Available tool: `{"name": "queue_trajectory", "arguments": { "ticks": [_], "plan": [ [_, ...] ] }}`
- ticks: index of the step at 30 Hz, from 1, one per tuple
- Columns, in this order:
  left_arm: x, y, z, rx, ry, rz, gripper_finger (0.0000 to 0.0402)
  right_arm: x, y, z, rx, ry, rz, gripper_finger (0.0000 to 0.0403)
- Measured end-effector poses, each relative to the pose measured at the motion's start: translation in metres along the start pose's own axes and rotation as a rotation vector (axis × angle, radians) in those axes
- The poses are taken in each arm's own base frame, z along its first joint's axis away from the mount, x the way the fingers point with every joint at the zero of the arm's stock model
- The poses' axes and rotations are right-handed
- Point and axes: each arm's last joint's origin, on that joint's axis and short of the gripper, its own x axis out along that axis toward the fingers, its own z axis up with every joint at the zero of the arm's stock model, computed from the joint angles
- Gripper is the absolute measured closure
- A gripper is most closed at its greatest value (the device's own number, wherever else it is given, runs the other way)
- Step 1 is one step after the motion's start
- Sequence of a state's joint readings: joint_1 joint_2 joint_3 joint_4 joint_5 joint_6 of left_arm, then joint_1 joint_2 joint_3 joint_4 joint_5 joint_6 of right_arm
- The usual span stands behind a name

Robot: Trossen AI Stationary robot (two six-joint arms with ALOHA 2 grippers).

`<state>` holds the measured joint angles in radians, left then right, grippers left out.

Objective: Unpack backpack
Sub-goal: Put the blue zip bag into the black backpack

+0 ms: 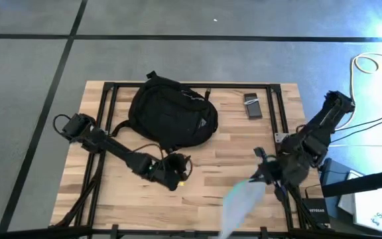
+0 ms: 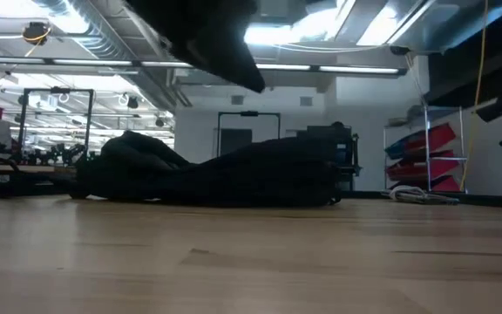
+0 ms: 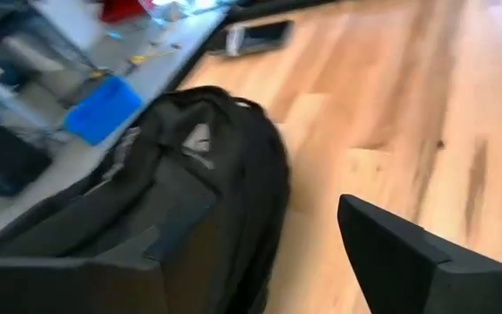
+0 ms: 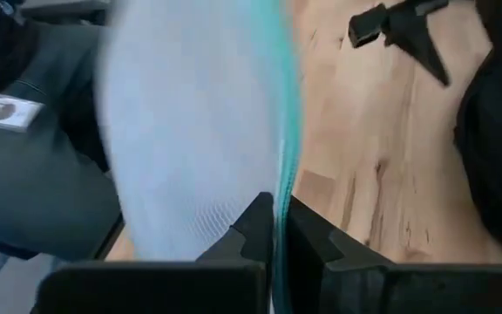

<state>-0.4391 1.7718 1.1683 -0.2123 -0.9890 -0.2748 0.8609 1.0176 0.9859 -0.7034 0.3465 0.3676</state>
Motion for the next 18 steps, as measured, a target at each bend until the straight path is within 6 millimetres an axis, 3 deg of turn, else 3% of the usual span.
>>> {"name": "queue_trajectory", "arguments": {
  "ticks": [4, 7, 13, 18],
  "plan": [
    [0.019, -0.001, 0.009, 0.066, -0.026, -0.15, 0.0178, 0.006, 0.016, -0.003, -0.019, -0.018, -0.038, 0.0403],
    [0.037, 0.002, 0.008, 0.082, -0.026, -0.144, 0.0178, 0.013, 0.025, -0.005, -0.012, -0.017, -0.046, 0.0403],
    [0.071, 0.029, 0.002, 0.036, 0.068, -0.06, 0.0178, 0.023, 0.043, -0.014, 0.009, 0.039, -0.027, 0.0403],
    [0.094, 0.047, 0.0, -0.007, 0.11, -0.113, 0.0178, 0.022, 0.055, -0.022, 0.007, 0.042, -0.021, 0.0403]
  ]
}}
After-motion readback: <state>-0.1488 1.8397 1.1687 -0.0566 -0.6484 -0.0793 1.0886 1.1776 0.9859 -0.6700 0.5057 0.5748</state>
